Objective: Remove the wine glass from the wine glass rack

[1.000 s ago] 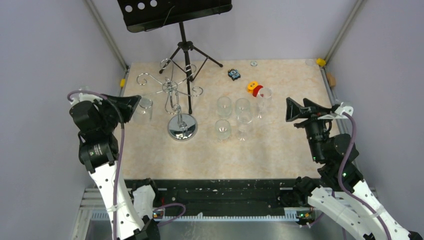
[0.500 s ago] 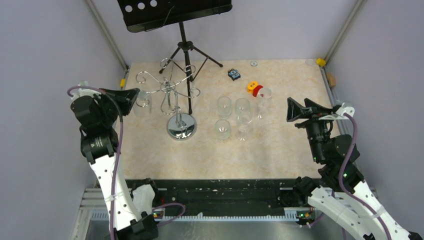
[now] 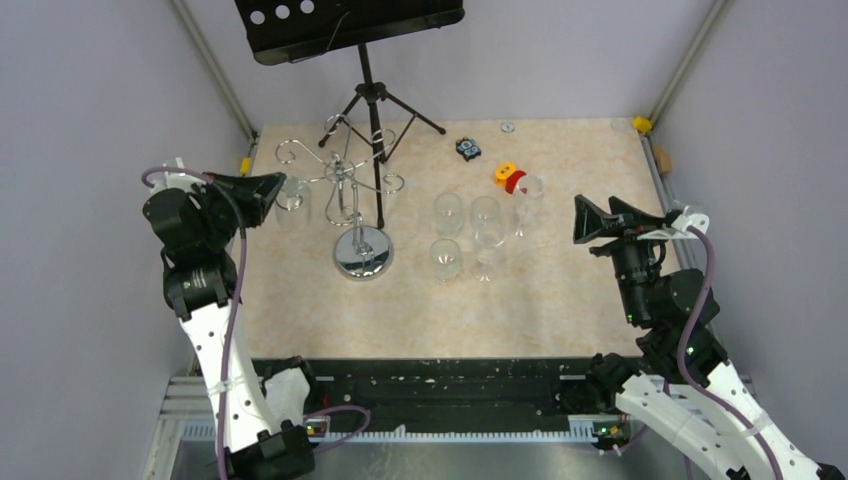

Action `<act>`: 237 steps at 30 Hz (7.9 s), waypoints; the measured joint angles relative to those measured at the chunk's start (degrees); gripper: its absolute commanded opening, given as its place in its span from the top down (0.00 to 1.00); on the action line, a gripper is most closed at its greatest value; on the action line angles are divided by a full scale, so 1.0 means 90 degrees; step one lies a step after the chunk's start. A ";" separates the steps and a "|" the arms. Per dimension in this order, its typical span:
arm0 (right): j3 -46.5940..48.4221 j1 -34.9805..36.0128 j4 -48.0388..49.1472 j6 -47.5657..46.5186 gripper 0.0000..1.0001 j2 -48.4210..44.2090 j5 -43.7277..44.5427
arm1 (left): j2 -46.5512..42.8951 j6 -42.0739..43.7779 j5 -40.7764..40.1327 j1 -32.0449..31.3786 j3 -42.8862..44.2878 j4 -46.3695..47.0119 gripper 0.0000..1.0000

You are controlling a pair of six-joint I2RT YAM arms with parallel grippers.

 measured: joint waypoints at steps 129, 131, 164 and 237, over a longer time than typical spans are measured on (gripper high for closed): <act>-0.0097 0.0000 0.8048 0.6785 0.56 0.4388 -0.6040 | 0.1307 -0.4044 -0.0211 -0.5812 -0.0401 0.7550 1.00; -0.0002 0.0000 0.8614 0.6977 0.62 0.4529 -0.6152 | 0.1375 -0.4095 -0.0255 -0.5914 -0.0403 0.7703 1.00; 0.0641 0.0012 0.5746 0.4760 1.00 0.3203 -0.5863 | 0.0049 -0.1076 -0.2739 -0.6460 0.0146 0.3621 0.15; 0.1433 -0.0512 -0.3908 0.0862 0.61 0.5464 -0.2120 | -0.0413 0.4561 -0.5795 -0.6458 0.2217 -0.1591 0.10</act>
